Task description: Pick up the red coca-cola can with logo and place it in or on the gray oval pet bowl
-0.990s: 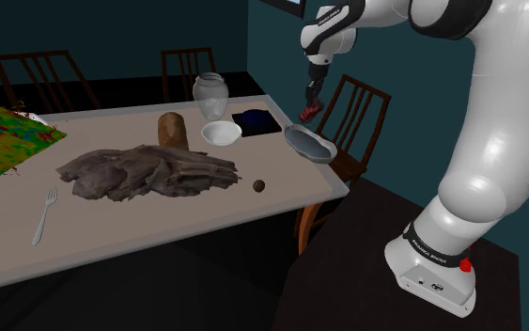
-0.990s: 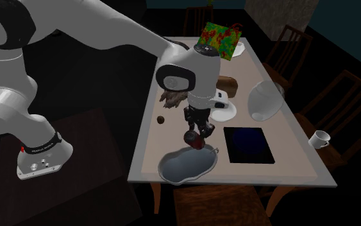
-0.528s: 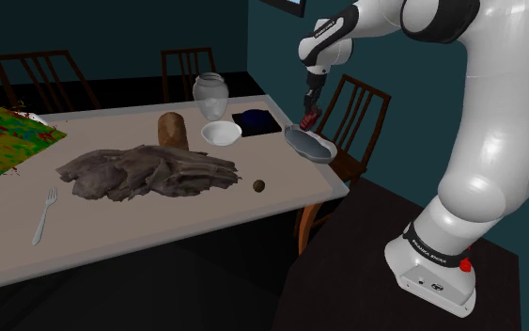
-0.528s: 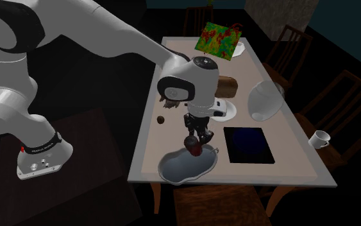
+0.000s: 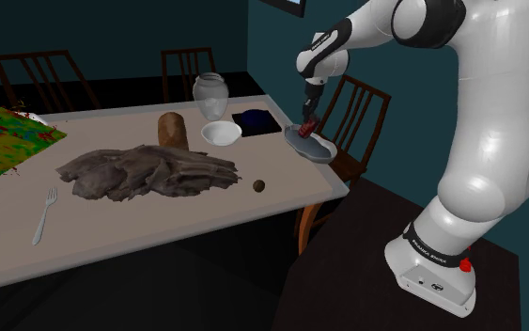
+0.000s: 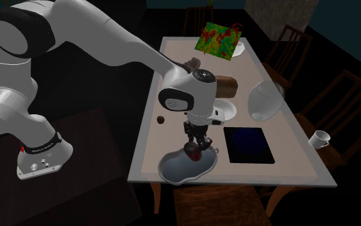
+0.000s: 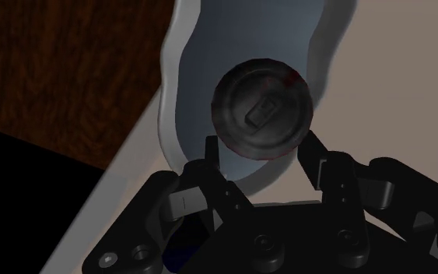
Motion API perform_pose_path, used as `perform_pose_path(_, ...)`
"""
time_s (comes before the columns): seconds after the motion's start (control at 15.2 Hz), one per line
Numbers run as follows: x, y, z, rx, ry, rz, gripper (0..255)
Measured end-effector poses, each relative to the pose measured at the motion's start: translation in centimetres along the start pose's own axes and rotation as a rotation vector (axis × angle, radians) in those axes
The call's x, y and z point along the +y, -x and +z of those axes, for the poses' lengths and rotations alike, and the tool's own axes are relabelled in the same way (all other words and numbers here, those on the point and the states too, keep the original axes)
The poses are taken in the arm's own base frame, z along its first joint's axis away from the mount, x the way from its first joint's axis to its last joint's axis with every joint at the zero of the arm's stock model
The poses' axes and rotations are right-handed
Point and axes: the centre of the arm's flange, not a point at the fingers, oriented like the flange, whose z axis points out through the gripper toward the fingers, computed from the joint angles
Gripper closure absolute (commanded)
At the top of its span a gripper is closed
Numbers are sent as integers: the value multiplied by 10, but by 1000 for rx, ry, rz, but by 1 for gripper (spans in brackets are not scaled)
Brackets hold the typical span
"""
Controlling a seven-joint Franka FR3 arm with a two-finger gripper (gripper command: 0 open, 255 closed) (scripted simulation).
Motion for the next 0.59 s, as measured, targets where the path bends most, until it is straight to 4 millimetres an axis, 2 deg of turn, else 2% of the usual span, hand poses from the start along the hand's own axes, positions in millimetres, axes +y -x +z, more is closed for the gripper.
perform_pose_path(0.4, -1, -1, 4, 1, 0, 0, 255)
perform_pose_path(0.46, -1, -1, 4, 1, 0, 0, 0)
perform_pose_path(0.59, -1, -1, 4, 1, 1, 0, 0)
